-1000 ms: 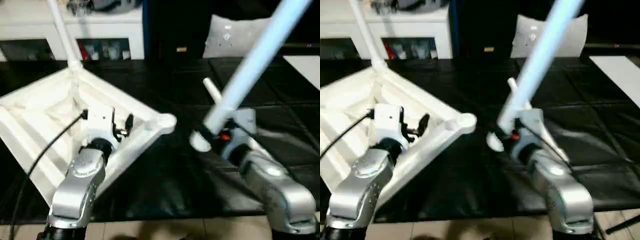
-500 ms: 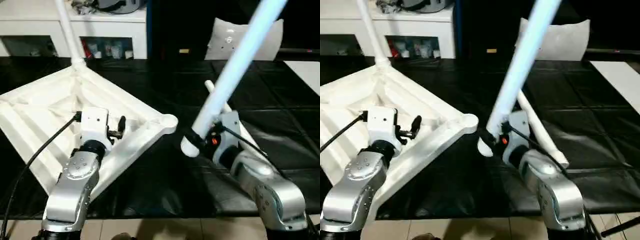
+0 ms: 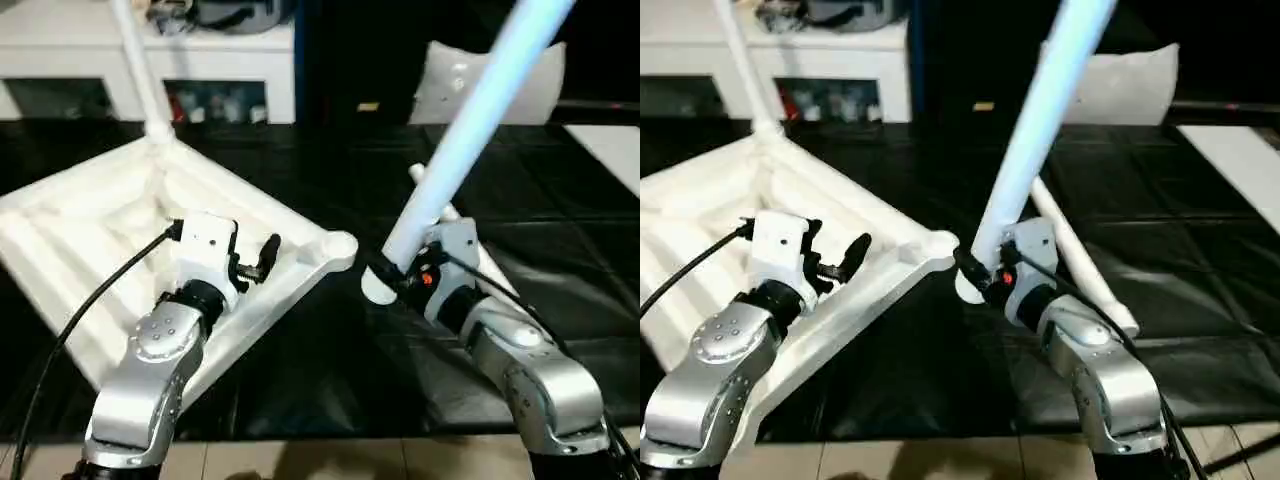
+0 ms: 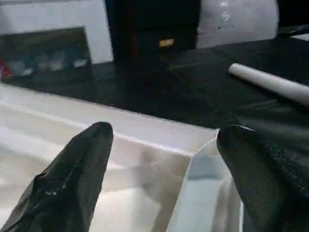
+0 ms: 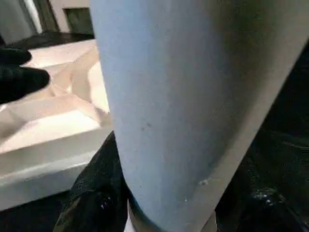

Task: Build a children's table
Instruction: Insert table leg to table base

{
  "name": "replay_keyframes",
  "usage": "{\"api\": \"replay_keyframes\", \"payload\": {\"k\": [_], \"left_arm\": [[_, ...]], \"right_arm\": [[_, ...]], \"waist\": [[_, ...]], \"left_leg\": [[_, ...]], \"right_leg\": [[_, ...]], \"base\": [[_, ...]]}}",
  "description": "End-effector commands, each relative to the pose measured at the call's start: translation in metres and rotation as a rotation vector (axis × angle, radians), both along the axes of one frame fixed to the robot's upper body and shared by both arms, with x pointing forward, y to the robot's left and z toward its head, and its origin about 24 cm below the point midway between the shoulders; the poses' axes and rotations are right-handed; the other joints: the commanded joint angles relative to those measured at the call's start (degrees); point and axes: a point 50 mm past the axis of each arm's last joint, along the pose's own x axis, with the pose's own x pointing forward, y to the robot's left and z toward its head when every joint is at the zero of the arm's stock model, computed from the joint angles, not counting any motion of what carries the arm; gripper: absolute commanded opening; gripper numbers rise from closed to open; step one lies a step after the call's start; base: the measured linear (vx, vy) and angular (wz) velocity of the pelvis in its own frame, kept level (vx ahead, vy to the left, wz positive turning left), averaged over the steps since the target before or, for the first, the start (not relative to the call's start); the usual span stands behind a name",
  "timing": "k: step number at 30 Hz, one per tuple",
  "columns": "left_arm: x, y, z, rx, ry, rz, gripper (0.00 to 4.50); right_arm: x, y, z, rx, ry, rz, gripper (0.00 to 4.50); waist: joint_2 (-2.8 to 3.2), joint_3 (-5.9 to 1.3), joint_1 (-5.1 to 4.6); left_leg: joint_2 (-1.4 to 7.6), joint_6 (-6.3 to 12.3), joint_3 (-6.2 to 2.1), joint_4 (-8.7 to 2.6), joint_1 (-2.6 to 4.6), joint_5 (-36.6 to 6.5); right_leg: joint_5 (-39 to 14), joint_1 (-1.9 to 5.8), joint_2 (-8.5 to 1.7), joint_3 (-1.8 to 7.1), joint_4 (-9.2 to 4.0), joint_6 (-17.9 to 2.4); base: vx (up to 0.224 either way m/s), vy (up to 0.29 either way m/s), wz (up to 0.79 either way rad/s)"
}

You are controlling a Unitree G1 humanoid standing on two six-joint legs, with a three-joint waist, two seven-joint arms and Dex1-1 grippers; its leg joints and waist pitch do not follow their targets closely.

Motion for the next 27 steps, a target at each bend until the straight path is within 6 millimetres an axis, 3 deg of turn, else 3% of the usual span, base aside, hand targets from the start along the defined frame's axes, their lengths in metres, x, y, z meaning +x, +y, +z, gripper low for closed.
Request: {"api": "replay_keyframes", "payload": {"k": [1,2,3,4,5,6,7,8,9,10,11,12,13,14,15,16,17,19,20,21,22,23,24,25,26,27], "left_arm": [[0.001,-0.002,-0.001,-0.008,0.001,-0.017,3.95],[0.001,-0.002,-0.001,-0.007,0.002,-0.017,3.95],[0.001,-0.003,-0.001,-0.006,0.003,-0.017,3.95],[0.001,-0.003,-0.001,-0.005,0.004,-0.018,3.95],[0.0,-0.003,-0.002,0.0,0.005,-0.022,3.95],[0.0,-0.003,-0.002,0.001,0.005,-0.023,3.95],[-0.001,-0.003,-0.002,0.003,0.006,-0.021,3.95],[-0.002,-0.002,-0.002,0.004,0.006,-0.021,3.95],[-0.003,-0.002,-0.003,0.004,0.007,-0.02,3.95],[-0.004,-0.001,-0.003,0.007,0.008,-0.015,3.95],[-0.004,0.0,-0.003,0.005,0.007,-0.012,3.95],[-0.004,0.0,-0.003,0.0,0.003,-0.012,3.95],[-0.005,-0.001,-0.003,-0.008,-0.001,-0.013,3.95],[-0.005,0.0,-0.005,0.001,0.008,-0.011,3.95],[-0.005,0.0,-0.006,0.006,0.016,-0.009,3.95],[-0.006,0.0,-0.007,0.011,0.022,-0.008,3.95],[-0.006,-0.001,-0.007,0.007,0.02,-0.012,3.95],[-0.006,-0.001,-0.007,-0.011,0.017,-0.002,3.95],[-0.006,0.0,-0.007,-0.006,0.01,-0.001,3.95],[-0.007,0.0,-0.007,0.005,0.004,-0.005,3.95],[-0.007,0.0,-0.006,0.029,0.0,-0.006,3.95],[-0.007,0.0,-0.006,0.045,-0.003,-0.006,3.95],[-0.008,0.001,-0.009,0.046,0.031,0.008,3.95],[-0.008,0.001,-0.009,0.046,0.031,0.008,3.95],[-0.007,0.003,-0.014,0.032,0.073,0.04,3.95],[-0.006,0.005,-0.013,0.028,0.07,0.054,3.95]], "right_arm": [[0.001,-0.002,0.006,-0.009,-0.033,-0.005,1.9],[0.001,-0.003,0.006,-0.013,-0.034,-0.005,1.9],[0.001,-0.003,0.006,-0.016,-0.035,-0.004,1.9],[0.001,-0.004,0.006,-0.018,-0.035,-0.004,1.9],[0.002,-0.004,0.006,-0.017,-0.036,-0.003,1.9],[0.002,-0.004,0.005,-0.017,-0.036,-0.003,1.9],[0.003,-0.004,0.005,-0.033,-0.042,0.001,1.9],[0.002,-0.003,0.005,-0.047,-0.04,0.014,1.9],[0.002,-0.002,0.004,-0.069,-0.048,0.031,1.9],[0.002,-0.001,0.004,-0.075,-0.05,0.035,1.9],[0.002,-0.001,0.004,-0.07,-0.047,0.032,1.9],[0.003,-0.002,0.003,-0.059,-0.041,0.027,1.9],[0.003,-0.002,0.003,-0.046,-0.032,0.021,1.9],[0.003,-0.002,0.004,-0.053,-0.042,0.028,1.9],[0.003,-0.002,0.004,-0.061,-0.048,0.035,1.9],[0.003,-0.001,0.004,-0.07,-0.055,0.041,1.9],[0.003,0.0,0.004,-0.068,-0.061,0.049,1.9],[0.002,0.0,0.004,-0.067,-0.06,0.052,1.9],[0.002,0.001,0.004,-0.09,-0.062,0.056,1.9],[0.002,0.001,0.003,-0.103,-0.064,0.059,1.9],[0.001,0.002,0.002,-0.104,-0.051,0.061,1.9],[0.001,0.002,0.002,-0.104,-0.04,0.062,1.9],[0.001,0.004,0.001,-0.112,-0.042,0.069,1.9],[0.001,0.004,0.001,-0.112,-0.042,0.069,1.9],[0.002,0.004,0.002,-0.105,-0.049,0.064,1.9],[0.003,0.003,0.002,-0.091,-0.048,0.054,1.9]], "waist": [[1.28,-2.05,-1.12],[0.56,-1.85,-1.62],[-1.14,-2.13,-1.57],[-2.75,-2.01,-0.25],[-3.54,-2.89,0.87],[-2.9,-3.46,1.49],[-3.6,-3.63,1.36],[-2.25,-3.95,1.57],[-2.11,-4.11,1.46],[-0.06,-4.21,1.31],[1.19,-4.94,0.02],[1.38,-5.73,-1.08],[0.68,-6.1,-2.15],[-0.31,-6.17,-2.09],[-0.94,-6.35,-1.92],[-3.02,-6.25,-0.74],[-3.55,-6.43,0.3],[-3.45,-6.56,0.6],[-3.1,-5.9,0.5],[-2.46,-5.38,0.28],[-2.25,-5.15,0.28],[-1.23,-4.52,-0.26],[-1.82,-3.89,-0.18],[0.07,-3.35,-0.59],[0.56,-3.08,-2.22],[0.27,-3.48,-2.79]], "left_leg": [[8.89,-3.27,-5.34,-11.01,1.8,-50.18],[8.63,-2.97,-5.39,-10.95,2.11,-50.15],[4.77,-2.44,-3.26,-7.34,2.34,-44.32],[-0.15,1.21,-0.35,1.35,0.68,-23.6],[-0.35,3.98,-1.5,5.45,-4.33,-7.31],[-0.27,4.16,-2.2,5.31,-5.98,-4.69],[-0.55,5.16,-2.56,3.81,-7.35,-1.74],[-0.52,6.26,-2.0,1.28,-6.33,2.13],[0.01,6.92,-1.78,0.09,-5.92,3.91],[2.42,7.55,-3.04,-2.13,-5.0,4.76],[6.58,10.82,-6.55,-4.03,-0.78,2.0],[9.06,14.64,-9.0,-4.11,3.08,4.18],[11.33,21.65,-11.14,-3.56,5.05,11.66],[10.6,25.65,-10.76,-1.34,4.66,27.19],[8.61,25.11,-9.79,0.37,3.81,35.85],[1.88,19.26,-5.2,2.13,-1.85,34.44],[-1.25,13.79,-3.3,1.41,-5.93,25.95],[-0.7,8.3,-3.06,0.31,-5.87,18.77],[0.09,2.94,-3.03,-1.0,-4.54,9.42],[1.02,1.15,-3.32,-2.02,-3.93,4.3],[1.84,0.25,-3.54,-2.52,-3.42,1.78],[4.08,-2.28,-4.62,-3.83,-2.25,-4.27],[2.48,0.21,-7.03,-5.28,-5.15,-7.11],[2.88,0.64,-8.53,-7.22,-5.03,-14.48],[5.48,3.22,-14.68,-9.22,-2.92,-28.77],[3.91,5.25,-16.36,-9.1,-2.78,-27.85]], "right_leg": [[-17.54,0.76,-4.93,3.59,2.98,-0.21],[-14.85,-0.06,-5.2,4.47,3.1,-0.63],[-23.82,-1.12,-7.05,6.45,-2.48,-1.61],[-50.56,-0.29,-11.3,9.02,-8.53,1.35],[-55.55,3.04,-13.64,11.4,-7.97,3.06],[-50.97,4.33,-13.54,11.94,-6.99,2.08],[-40.4,4.38,-10.25,10.33,-5.71,-0.36],[-31.02,3.69,-7.38,7.86,-5.44,-3.23],[-27.46,3.56,-6.48,6.67,-5.48,-4.03],[-18.83,2.99,-4.95,5.01,-4.2,-3.76],[-11.39,0.43,-3.31,4.01,-0.26,-2.64],[-7.54,-2.94,-3.36,3.92,2.9,-3.05],[-3.51,-6.38,-4.81,5.63,5.9,-2.45],[3.7,-8.36,-6.87,8.24,5.8,-1.32],[9.6,-8.47,-7.72,9.45,4.54,-0.69],[23.78,-4.15,-8.4,11.08,2.42,-1.86],[42.26,-0.38,-7.34,11.73,3.69,-1.88],[50.9,0.23,-6.56,10.74,4.16,-1.46],[42.95,0.01,-5.48,9.65,2.91,-2.23],[29.67,-0.15,-5.38,9.19,1.91,-4.02],[22.33,-0.5,-5.12,8.87,1.42,-5.33],[9.84,-1.28,-4.02,7.89,1.1,-8.25],[6.34,0.59,-4.23,5.27,1.44,-9.39],[-0.85,0.54,-2.86,3.82,2.02,-8.71],[-10.35,-0.8,-2.19,3.43,4.09,-11.12],[-11.52,-1.07,-2.16,4.29,4.47,-12.13]], "base": [[0.0,0.0,0.0],[0.0,0.0,0.0],[0.069,-0.061,-0.02],[0.069,-0.061,-0.02],[0.141,-0.049,-0.13],[0.149,-0.028,-0.15],[0.149,-0.028,-0.15],[0.097,-0.021,-0.02],[0.127,0.018,-0.02],[0.127,0.018,-0.02],[0.196,0.048,-0.07],[0.116,0.024,-0.02],[0.201,0.039,0.01],[0.142,0.027,0.12],[0.139,0.059,0.16],[0.054,0.044,0.13],[0.051,0.01,0.08],[0.056,-0.047,0.03],[0.0,0.0,0.0],[0.0,0.0,0.0],[0.0,0.0,0.0],[-0.069,-0.008,-0.01],[-0.121,-0.016,0.24],[-0.121,-0.016,0.24],[-0.087,-0.044,0.53],[-0.038,-0.084,0.59]]}}
